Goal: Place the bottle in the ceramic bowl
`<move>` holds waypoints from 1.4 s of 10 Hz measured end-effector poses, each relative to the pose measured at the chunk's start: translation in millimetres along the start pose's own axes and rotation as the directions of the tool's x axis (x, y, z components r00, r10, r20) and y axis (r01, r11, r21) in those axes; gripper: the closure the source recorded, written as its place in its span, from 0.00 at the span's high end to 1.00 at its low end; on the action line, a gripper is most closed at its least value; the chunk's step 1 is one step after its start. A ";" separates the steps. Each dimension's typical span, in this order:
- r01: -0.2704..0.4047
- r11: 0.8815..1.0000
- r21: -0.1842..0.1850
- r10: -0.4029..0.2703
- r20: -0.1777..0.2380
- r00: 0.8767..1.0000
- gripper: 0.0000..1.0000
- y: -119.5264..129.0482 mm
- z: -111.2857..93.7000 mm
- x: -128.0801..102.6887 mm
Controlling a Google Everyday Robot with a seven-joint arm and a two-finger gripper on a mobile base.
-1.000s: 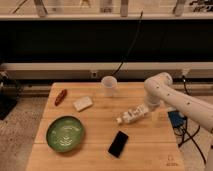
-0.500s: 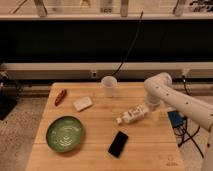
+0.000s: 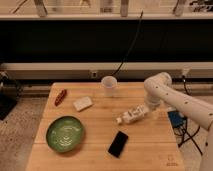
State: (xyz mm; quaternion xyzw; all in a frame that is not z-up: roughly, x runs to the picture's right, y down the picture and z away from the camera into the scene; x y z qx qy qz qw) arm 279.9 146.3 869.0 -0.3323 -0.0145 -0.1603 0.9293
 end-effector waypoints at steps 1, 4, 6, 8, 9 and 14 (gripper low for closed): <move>0.004 1.000 0.000 -0.004 -0.003 1.000 0.57 -0.2 0.2 1.2; 0.010 1.000 -0.002 -0.010 -0.008 1.000 0.40 -1.0 -1.3 0.4; 0.021 1.000 0.003 -0.020 -0.008 1.000 0.28 -5.5 -4.7 -3.0; 0.028 1.000 0.003 -0.028 -0.011 1.000 0.25 -3.4 -4.6 2.4; 0.034 0.999 0.003 -0.034 -0.008 0.999 0.23 -4.8 -4.6 0.2; 0.062 0.998 0.002 -0.062 -0.014 0.998 0.32 -4.3 -4.8 1.9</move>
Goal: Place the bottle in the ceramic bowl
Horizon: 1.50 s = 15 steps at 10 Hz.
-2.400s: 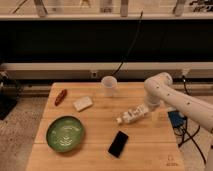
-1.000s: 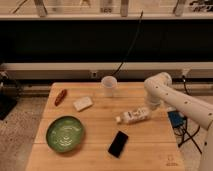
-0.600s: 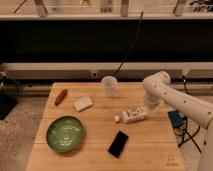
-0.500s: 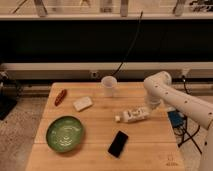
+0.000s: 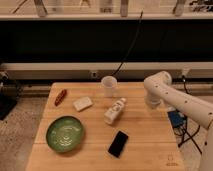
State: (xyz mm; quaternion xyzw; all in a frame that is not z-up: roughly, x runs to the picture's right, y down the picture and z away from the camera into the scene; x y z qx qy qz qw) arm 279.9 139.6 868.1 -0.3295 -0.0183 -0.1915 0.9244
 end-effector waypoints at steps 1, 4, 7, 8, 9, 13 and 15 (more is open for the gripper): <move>0.003 1.000 -0.001 -0.003 0.001 1.000 0.40 -0.4 0.2 -2.1; 0.088 0.996 0.001 -0.087 -0.036 0.996 0.56 -10.0 -3.6 -21.8; 0.093 0.996 0.002 -0.093 -0.005 0.996 0.31 -26.3 -2.2 -27.3; 0.098 0.995 -0.002 -0.098 -0.002 0.995 0.25 -28.1 -1.2 -30.0; 0.107 0.994 -0.005 -0.107 -0.007 0.994 0.23 -28.1 -0.9 -30.9; 0.166 0.986 -0.009 -0.166 -0.017 0.986 0.50 -40.3 -2.4 -43.9; 0.175 0.984 -0.013 -0.176 -0.005 0.984 0.40 -44.4 -3.8 -52.4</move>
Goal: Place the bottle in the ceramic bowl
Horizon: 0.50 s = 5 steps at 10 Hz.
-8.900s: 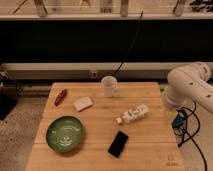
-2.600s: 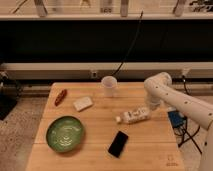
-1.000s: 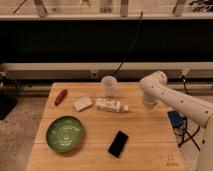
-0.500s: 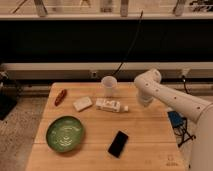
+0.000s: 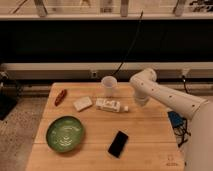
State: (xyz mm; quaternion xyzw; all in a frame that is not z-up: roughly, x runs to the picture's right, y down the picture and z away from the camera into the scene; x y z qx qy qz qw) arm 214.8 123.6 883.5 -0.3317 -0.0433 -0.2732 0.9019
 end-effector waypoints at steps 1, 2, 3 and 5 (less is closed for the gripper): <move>0.009 1.000 -0.002 -0.009 -0.001 1.000 0.32 -2.0 0.4 -1.6; 0.011 1.000 -0.002 -0.011 0.000 1.000 0.26 -1.7 0.2 -1.5; 0.019 1.000 -0.003 -0.019 0.001 1.000 0.24 -3.8 0.3 -3.7; 0.025 1.000 -0.005 -0.025 0.005 1.000 0.24 -7.9 0.6 -5.3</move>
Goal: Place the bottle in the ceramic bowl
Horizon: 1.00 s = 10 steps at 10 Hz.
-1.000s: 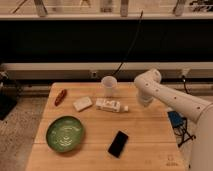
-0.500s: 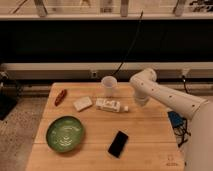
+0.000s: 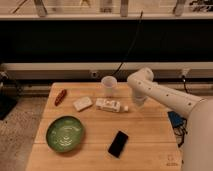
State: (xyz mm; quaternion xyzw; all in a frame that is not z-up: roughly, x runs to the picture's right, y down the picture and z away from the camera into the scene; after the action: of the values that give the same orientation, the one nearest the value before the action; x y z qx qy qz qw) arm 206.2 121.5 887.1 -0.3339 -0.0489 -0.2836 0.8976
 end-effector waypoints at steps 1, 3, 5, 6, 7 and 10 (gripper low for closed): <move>0.001 1.000 -0.003 -0.001 0.001 1.000 0.28 -0.4 0.8 -0.2; 0.009 1.000 -0.004 -0.009 0.006 1.000 0.35 -4.3 1.4 -4.0; 0.005 1.000 -0.003 -0.005 0.008 1.000 0.22 -2.3 0.9 -2.7; 0.007 1.000 -0.002 -0.006 0.011 1.000 0.18 -4.3 0.3 -4.1; 0.007 1.000 -0.002 -0.007 0.015 1.000 0.18 -5.1 0.2 -5.2; 0.002 1.000 0.000 -0.002 0.017 1.000 0.08 -6.0 -0.3 -6.3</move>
State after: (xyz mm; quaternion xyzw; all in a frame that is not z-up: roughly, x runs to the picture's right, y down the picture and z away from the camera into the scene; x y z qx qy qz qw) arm 197.7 120.6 888.6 -0.3362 -0.0567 -0.2816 0.8969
